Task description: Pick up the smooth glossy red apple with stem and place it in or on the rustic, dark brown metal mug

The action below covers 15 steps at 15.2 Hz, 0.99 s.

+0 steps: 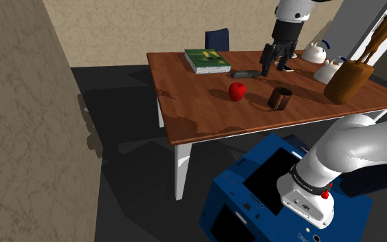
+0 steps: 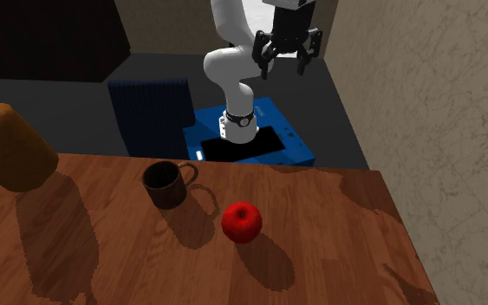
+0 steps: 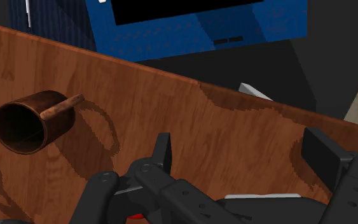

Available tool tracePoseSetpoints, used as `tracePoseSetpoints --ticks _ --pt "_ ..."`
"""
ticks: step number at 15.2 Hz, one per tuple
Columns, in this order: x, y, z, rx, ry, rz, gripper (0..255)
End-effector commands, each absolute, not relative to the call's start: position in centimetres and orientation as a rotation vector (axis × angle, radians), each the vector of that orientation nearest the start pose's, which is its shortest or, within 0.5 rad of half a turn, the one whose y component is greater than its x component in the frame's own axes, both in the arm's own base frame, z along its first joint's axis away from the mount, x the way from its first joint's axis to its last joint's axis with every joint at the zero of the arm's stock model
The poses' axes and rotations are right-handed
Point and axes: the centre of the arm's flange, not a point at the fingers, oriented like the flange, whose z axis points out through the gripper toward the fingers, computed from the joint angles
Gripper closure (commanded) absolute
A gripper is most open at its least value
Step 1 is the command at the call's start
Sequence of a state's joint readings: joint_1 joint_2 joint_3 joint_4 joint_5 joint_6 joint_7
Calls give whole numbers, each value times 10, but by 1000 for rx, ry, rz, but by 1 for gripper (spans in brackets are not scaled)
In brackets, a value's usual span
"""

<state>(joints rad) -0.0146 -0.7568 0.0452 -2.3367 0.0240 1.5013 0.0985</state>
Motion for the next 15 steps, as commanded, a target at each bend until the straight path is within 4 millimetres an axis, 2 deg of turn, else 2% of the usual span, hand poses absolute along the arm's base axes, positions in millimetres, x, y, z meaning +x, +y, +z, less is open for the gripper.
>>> tracePoseSetpoints --ticks 1,15 --pt "307 16 584 -3148 127 124 0" --pt "433 -97 499 -3100 79 129 0"
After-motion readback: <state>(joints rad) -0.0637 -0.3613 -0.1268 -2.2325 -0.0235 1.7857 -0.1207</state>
